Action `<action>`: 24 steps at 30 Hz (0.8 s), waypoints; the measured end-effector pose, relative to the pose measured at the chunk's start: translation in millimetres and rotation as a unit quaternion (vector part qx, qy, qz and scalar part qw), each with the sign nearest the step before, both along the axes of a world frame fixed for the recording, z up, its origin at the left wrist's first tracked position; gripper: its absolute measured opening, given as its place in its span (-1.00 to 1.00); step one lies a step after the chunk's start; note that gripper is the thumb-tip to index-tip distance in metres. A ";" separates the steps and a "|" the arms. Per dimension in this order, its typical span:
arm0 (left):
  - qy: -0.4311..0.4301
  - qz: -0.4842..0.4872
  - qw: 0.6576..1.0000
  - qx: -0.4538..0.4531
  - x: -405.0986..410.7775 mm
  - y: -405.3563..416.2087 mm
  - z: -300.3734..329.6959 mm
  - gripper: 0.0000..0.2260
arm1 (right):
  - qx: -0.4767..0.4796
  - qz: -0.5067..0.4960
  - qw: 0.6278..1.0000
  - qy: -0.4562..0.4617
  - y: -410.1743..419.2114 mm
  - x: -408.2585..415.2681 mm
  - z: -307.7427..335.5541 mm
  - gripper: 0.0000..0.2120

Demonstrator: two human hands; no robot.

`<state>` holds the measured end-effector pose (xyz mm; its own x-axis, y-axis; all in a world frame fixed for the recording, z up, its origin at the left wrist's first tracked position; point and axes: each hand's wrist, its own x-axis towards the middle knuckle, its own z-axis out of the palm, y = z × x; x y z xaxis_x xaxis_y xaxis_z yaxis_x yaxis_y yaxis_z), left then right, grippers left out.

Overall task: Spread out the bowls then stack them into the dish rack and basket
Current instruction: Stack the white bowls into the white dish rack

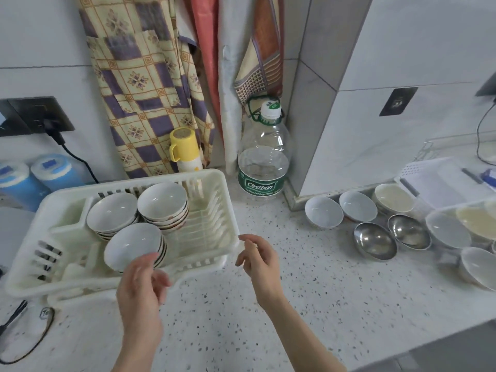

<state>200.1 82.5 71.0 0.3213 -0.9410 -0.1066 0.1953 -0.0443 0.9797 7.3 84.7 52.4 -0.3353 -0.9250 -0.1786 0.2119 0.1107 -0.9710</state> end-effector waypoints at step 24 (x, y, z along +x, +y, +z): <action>-0.078 -0.275 0.909 0.305 -337.9 -29.2 -85.1 -0.72 | 0.120 -0.163 0.979 0.029 22.5 -322.0 -19.6 -0.84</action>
